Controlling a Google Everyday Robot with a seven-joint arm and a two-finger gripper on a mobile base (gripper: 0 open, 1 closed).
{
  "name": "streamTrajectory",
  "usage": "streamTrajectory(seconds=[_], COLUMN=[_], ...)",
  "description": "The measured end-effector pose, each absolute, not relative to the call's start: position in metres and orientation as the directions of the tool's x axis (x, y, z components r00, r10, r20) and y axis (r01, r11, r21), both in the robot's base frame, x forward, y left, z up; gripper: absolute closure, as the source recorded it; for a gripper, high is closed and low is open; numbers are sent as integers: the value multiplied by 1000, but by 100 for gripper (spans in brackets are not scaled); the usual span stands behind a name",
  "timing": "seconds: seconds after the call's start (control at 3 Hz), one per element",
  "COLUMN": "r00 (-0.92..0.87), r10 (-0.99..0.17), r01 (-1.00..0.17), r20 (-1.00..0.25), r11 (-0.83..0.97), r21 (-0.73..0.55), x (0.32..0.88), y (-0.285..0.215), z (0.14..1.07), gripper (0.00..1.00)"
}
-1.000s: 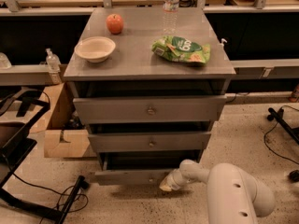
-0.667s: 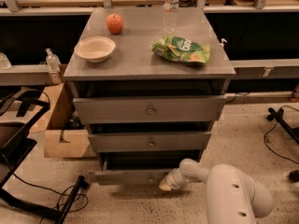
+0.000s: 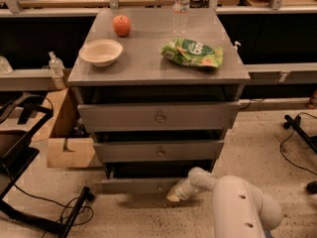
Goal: Close bottom drawer
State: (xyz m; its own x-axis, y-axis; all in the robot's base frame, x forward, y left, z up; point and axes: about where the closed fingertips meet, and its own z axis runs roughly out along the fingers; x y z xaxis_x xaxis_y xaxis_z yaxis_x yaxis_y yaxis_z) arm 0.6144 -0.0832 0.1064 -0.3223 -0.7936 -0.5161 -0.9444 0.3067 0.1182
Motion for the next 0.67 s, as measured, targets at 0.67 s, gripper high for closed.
streamTrajectory(seconds=[0.67], r00=[-314], r10=[-795], r01=[-946], r20=[-519], r11=[310], r21=[99], x=[633], y=[-89], z=[109], gripper=[100])
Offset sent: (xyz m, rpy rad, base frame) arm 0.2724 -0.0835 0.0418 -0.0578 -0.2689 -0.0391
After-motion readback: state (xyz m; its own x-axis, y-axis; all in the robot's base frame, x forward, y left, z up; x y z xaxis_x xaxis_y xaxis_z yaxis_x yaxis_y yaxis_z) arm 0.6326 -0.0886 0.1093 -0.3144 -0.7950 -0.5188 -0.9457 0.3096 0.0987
